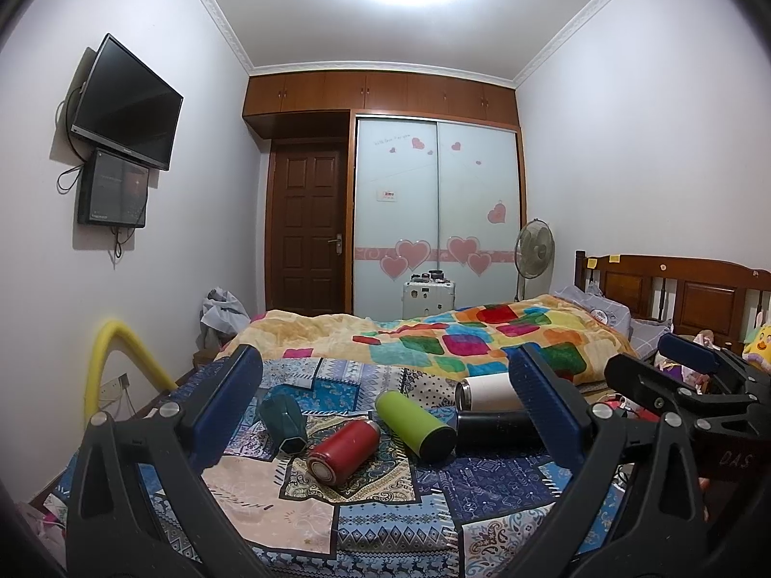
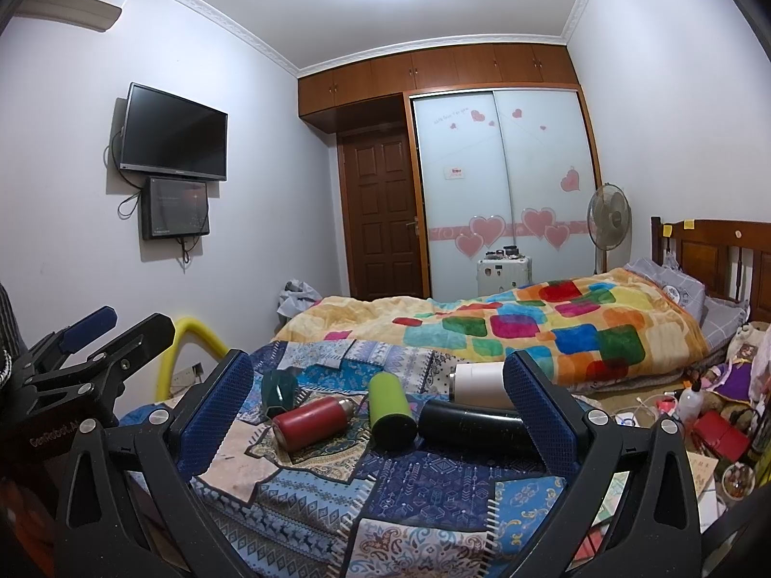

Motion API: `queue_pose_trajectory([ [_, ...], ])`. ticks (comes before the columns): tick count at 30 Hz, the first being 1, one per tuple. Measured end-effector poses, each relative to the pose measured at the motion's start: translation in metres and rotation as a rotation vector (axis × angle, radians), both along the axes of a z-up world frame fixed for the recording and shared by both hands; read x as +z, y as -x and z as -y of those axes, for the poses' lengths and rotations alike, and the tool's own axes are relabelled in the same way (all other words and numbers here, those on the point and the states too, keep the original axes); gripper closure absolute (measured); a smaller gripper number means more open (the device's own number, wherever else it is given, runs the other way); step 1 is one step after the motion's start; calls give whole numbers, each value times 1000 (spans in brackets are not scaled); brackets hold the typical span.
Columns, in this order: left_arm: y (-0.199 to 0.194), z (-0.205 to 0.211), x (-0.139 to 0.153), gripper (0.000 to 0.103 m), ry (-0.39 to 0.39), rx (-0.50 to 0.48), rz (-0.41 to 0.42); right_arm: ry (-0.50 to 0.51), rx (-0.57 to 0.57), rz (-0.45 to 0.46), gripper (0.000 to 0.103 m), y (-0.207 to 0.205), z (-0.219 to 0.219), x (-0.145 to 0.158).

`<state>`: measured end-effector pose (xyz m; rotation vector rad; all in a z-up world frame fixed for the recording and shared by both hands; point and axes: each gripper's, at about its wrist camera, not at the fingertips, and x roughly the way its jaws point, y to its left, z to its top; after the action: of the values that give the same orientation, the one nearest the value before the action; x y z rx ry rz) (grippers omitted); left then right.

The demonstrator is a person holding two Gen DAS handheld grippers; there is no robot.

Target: Flip cup upright

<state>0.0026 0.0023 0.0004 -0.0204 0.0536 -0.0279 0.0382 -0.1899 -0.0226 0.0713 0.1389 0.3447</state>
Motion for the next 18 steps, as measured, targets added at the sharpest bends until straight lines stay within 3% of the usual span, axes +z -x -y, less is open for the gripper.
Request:
queue_pose_trajectory([
  [18,0,1,0,0,3,-2,1,1,-1,0,0,0,0,-1],
])
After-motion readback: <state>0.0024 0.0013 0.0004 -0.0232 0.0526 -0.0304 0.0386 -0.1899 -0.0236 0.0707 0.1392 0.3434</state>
